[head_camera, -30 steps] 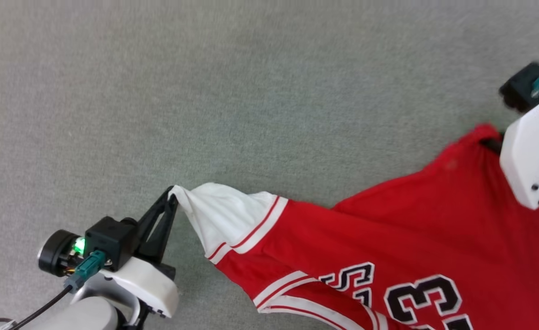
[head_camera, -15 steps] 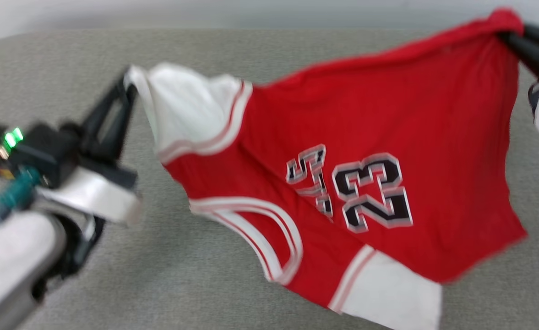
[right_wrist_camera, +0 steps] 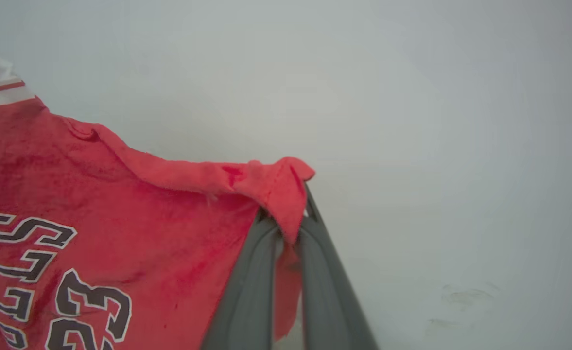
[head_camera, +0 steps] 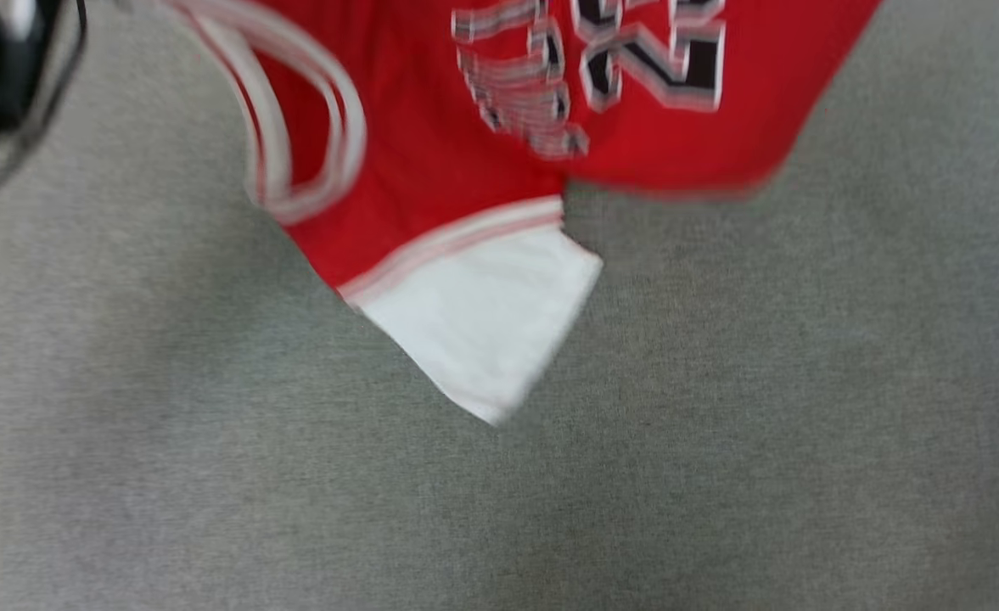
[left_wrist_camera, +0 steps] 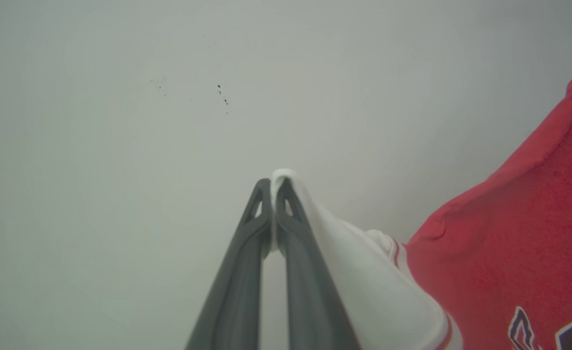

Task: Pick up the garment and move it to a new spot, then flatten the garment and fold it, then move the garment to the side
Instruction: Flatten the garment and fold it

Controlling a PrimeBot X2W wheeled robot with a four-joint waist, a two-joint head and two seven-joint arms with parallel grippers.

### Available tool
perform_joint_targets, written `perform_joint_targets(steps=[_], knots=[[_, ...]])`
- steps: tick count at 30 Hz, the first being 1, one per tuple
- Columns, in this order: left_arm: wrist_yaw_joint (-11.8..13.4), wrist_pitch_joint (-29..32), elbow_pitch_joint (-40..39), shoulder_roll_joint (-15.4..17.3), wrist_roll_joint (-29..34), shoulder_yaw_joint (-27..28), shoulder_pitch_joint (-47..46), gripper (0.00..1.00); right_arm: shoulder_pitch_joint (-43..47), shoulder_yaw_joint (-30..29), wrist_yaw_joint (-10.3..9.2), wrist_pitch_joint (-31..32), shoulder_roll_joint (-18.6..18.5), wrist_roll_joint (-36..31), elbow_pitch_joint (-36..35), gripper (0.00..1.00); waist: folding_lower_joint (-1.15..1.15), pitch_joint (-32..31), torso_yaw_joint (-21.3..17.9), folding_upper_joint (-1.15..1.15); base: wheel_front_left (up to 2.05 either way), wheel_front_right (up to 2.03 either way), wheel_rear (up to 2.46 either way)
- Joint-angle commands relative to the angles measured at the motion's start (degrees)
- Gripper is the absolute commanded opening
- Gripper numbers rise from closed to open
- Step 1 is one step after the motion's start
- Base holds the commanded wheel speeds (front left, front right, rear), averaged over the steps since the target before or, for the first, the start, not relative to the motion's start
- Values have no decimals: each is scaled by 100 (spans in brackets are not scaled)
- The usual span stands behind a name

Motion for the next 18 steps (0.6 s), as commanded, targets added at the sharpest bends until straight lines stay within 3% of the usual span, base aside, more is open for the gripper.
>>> perform_joint_targets(steps=[1,12,13,18], knots=[[-66,28,138,-98,36,24,-265,0,-206,-35,-8,-37,60,-116,102,0,-1,259,-73,0,0,0,0],[-816,14,1977,-961,544,128,-2999,0,-2167,-106,-8,-380,275,-971,1198,0,-1,984,-38,0,0,0,0],[-1051,-189,2619,-1267,679,90,-3730,0,-2827,-59,-7,-604,406,-1141,1691,0,-1,1141,19,0,0,0,0],[-1245,-406,3196,-1466,627,28,-3817,0,-2920,158,-8,-852,617,-1134,2177,0,-1,1203,66,0,0,0,0]])
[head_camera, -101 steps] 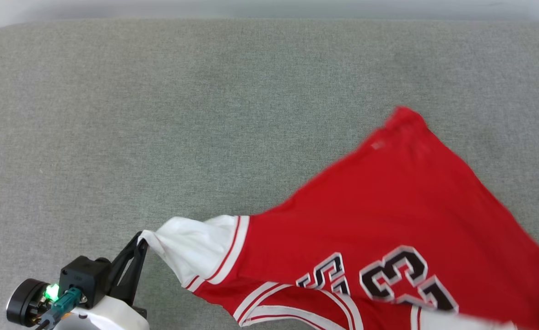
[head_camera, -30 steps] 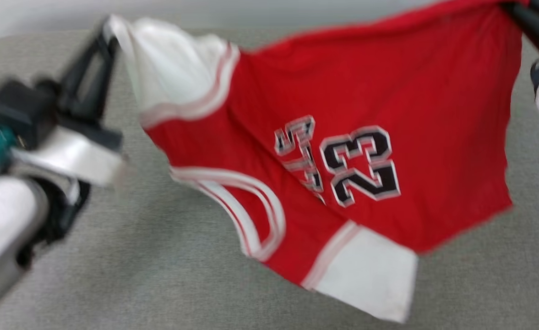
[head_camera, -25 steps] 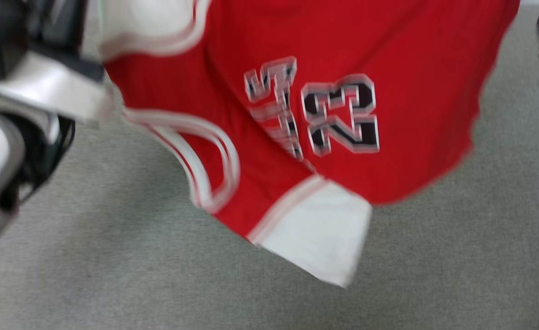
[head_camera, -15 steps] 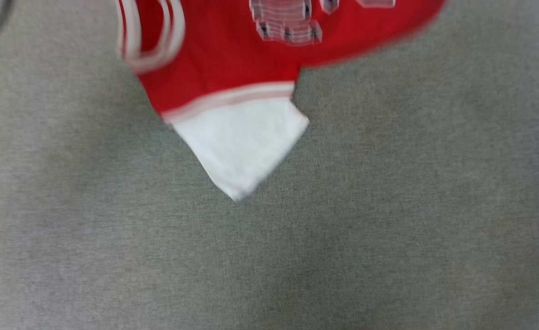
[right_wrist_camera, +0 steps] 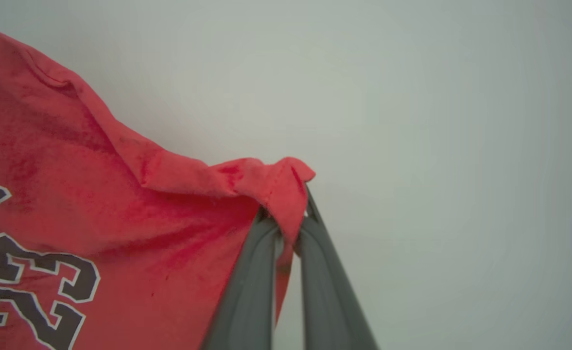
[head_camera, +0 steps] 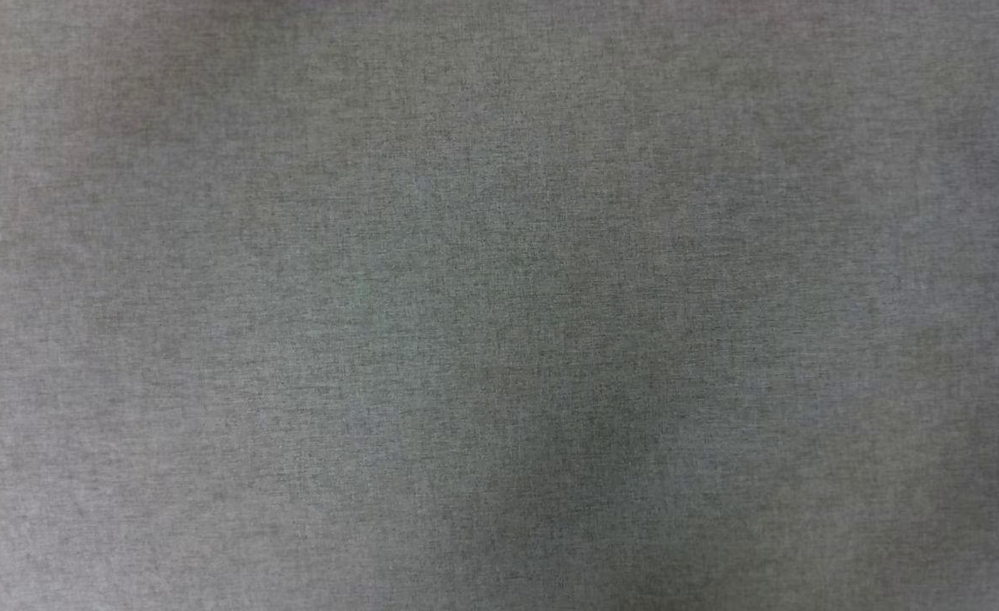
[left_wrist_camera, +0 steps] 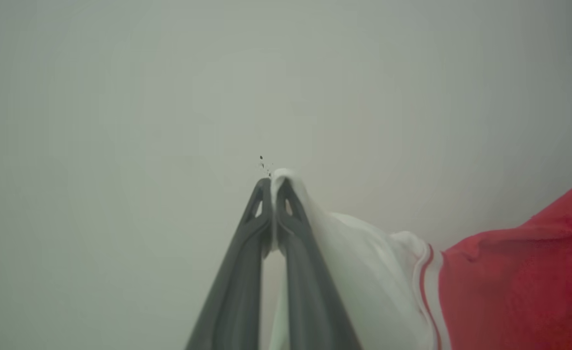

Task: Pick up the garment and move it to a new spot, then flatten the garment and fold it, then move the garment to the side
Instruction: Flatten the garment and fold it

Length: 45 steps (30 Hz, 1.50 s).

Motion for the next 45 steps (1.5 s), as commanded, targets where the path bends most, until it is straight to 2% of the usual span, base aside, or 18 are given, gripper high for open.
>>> perform_joint_targets(steps=[1,10,13,18,22,29,35,36,42,45], knots=[[-49,-82,128,-16,-47,-14,143,0,70,62,-8,-73,60,44,112,0,-1,8,16,0,0,0,0],[-343,-603,754,-61,-394,-242,1544,0,1091,660,-7,-634,324,434,846,0,-1,-150,70,0,0,0,0],[-365,-764,730,-6,-550,-283,2237,0,1520,924,-8,-819,369,608,953,0,-1,-288,75,0,0,0,0],[-228,-932,300,196,-737,-334,3567,0,2392,1491,-8,-1080,255,1003,848,0,-1,-635,98,0,0,0,0],[107,-990,-492,467,-941,-372,4869,0,3131,1852,-8,-1239,29,1328,627,0,-1,-1030,105,0,0,0,0],[942,-946,-2026,1067,-1293,-530,7086,0,4502,2444,-7,-1330,-520,1803,142,0,-1,-1710,87,0,0,0,0],[1576,-865,-3138,1528,-1662,-716,8648,0,5704,2513,-7,-1291,-873,2142,-215,0,-1,-2240,60,0,0,0,0],[1576,-865,-3138,1528,-1662,-716,8648,0,5704,2513,-7,-1291,-873,2142,-215,0,-1,-2240,60,0,0,0,0],[2033,-801,-3719,1732,-1976,-996,9844,0,6869,2317,-7,-1273,-1163,2300,-497,0,-1,-2661,101,0,0,0,0],[2140,-805,-3868,1712,-2175,-1121,10330,0,7391,2136,-7,-1289,-1294,2371,-640,0,-1,-2845,125,0,0,0,0]])
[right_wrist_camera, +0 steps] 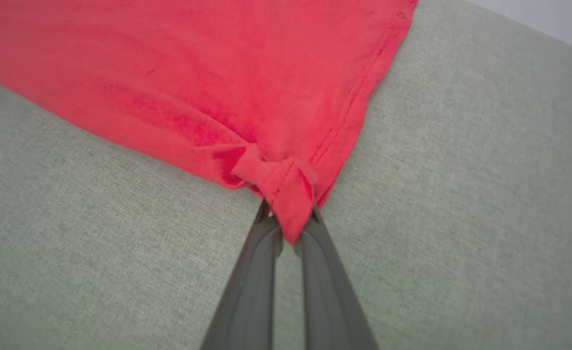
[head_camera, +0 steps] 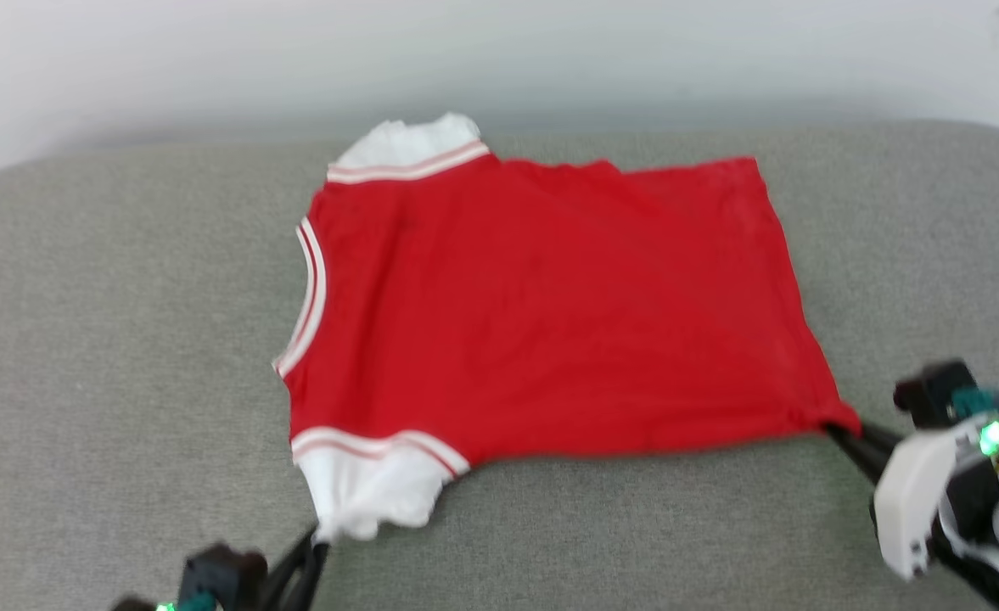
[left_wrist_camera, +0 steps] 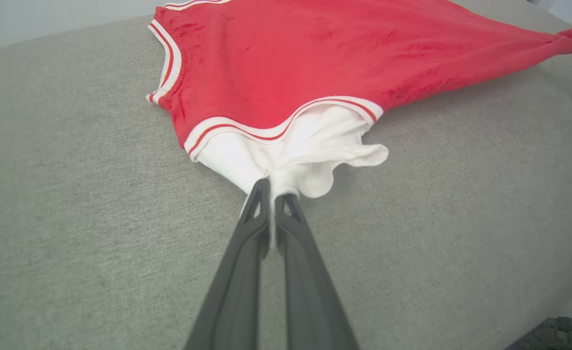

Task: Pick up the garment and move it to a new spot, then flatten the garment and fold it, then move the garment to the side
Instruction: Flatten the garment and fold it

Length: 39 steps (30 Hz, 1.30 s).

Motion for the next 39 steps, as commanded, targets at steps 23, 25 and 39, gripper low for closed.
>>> perform_joint_targets(steps=[23,25,39], knots=[[32,165,24,-92,-77,-497,630,0,2803,-1953,-6,645,-93,-332,-1581,0,2,-550,59,0,0,0,0],[21,135,48,-28,56,-418,421,0,2708,-2088,-6,741,-34,-409,-1734,0,2,-479,21,0,0,0,0],[-578,618,353,182,908,-96,-1630,0,1869,-2661,-6,1115,330,-664,-2329,0,2,393,-284,0,0,0,0]])
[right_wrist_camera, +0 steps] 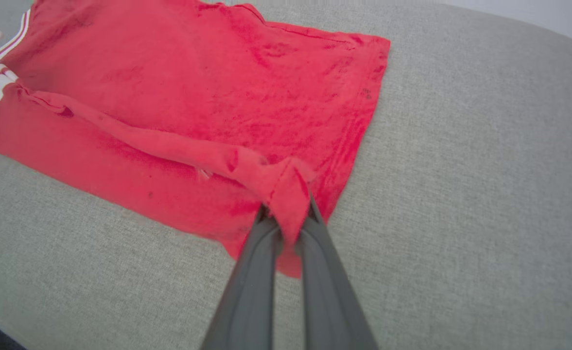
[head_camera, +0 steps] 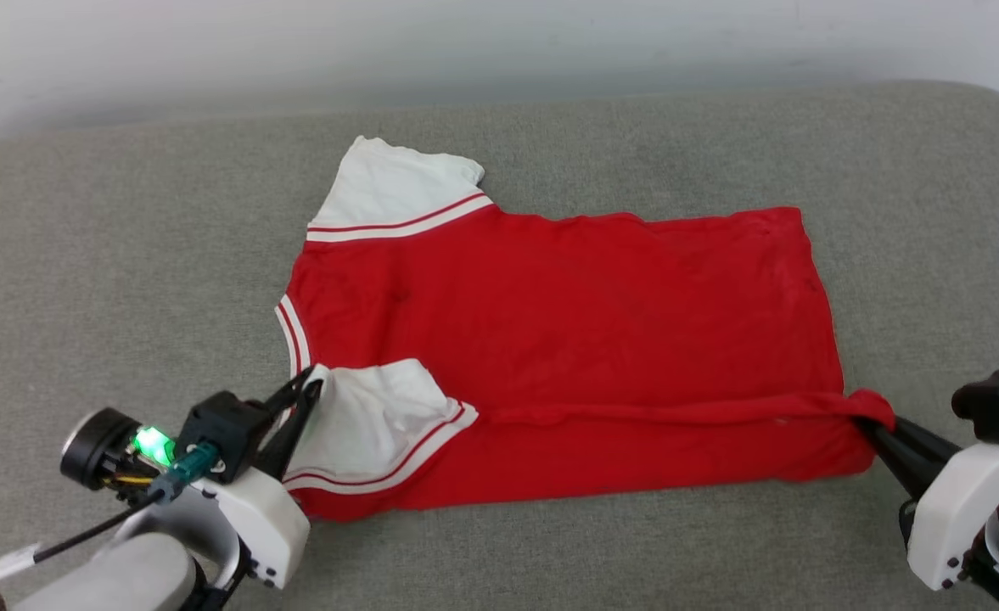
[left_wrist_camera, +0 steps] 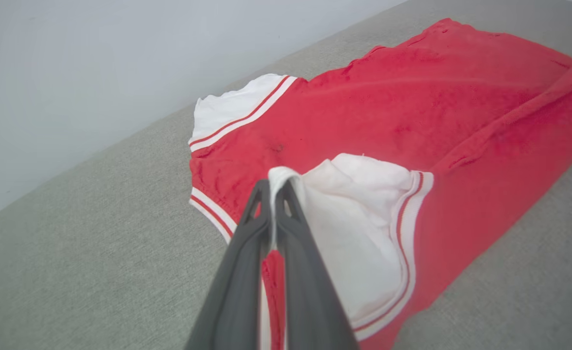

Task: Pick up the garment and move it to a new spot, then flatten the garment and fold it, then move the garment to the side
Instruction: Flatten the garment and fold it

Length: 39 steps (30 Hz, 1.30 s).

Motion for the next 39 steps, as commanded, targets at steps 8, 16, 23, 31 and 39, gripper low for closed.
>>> perform_joint_targets(steps=[8,16,23,31,39], knots=[[-317,197,472,42,98,175,-759,0,-753,40,-6,112,185,-46,157,0,0,793,-219,0,0,0,0],[-759,338,1263,-148,193,16,-1166,0,-1450,343,-6,277,344,-71,844,0,0,1295,-249,0,0,0,0],[-1144,433,2061,-465,49,-172,-1196,0,-1649,773,-7,468,344,26,1415,0,0,1329,-222,0,0,0,0],[-1307,258,2375,-595,-86,-94,-1246,100,-1689,847,-5,132,190,55,1259,100,0,933,-137,0,0,0,0],[-1338,657,1899,-247,-250,17,-1475,100,-1272,739,-6,38,76,66,973,100,0,389,50,0,0,0,0]])
